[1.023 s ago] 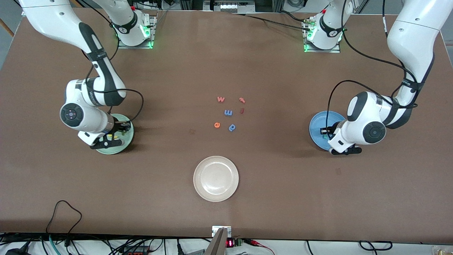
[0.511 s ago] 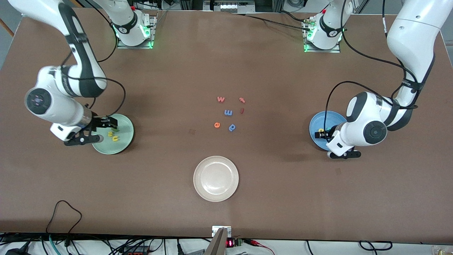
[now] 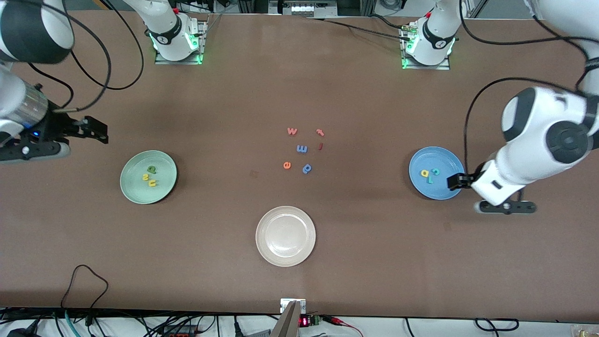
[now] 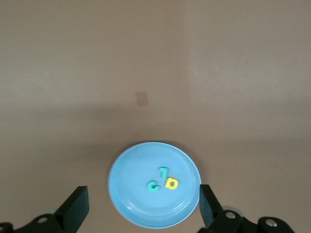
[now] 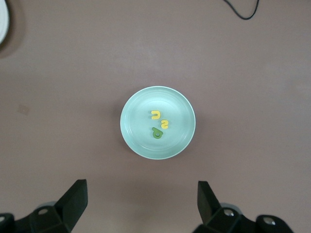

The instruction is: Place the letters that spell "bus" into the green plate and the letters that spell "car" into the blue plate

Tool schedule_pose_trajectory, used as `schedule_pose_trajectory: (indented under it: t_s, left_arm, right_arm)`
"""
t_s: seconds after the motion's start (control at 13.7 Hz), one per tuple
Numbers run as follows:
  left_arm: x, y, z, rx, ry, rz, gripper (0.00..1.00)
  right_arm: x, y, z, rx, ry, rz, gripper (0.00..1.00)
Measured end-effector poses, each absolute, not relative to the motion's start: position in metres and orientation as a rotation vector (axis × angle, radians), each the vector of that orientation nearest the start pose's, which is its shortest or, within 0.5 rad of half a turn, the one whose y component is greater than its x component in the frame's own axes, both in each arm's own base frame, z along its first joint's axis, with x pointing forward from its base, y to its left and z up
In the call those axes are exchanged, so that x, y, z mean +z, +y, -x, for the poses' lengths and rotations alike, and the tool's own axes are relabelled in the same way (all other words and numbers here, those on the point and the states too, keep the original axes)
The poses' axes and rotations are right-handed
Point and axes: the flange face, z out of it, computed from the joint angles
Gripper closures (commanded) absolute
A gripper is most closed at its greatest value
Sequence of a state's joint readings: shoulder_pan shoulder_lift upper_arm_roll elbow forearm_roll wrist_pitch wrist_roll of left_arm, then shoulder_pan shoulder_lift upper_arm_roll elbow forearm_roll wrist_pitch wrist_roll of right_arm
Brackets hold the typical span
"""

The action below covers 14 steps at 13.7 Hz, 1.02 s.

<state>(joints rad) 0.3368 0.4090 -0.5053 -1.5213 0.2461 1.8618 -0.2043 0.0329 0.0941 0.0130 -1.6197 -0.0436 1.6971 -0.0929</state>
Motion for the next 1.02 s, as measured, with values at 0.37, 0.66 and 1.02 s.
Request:
schedule_pose_trajectory:
  t_s: [0.37, 0.66, 1.02]
  left_arm:
    - [0.522, -0.005, -0.668, -0.128, -0.083, 3.137, 0.00]
    - [0.556, 0.016, -0.653, -0.156, -0.180, 3.139, 0.00]
    - [0.582, 0.013, -0.621, -0.032, -0.161, 3.148, 0.00]
  right_arm:
    - [0.572, 0.040, -0.578, 0.043, -0.181, 3.180, 0.00]
    - [0.572, 0.040, -0.578, 0.043, -0.163, 3.181, 0.00]
    - [0.574, 0.036, -0.578, 0.037, -0.143, 3.179, 0.00]
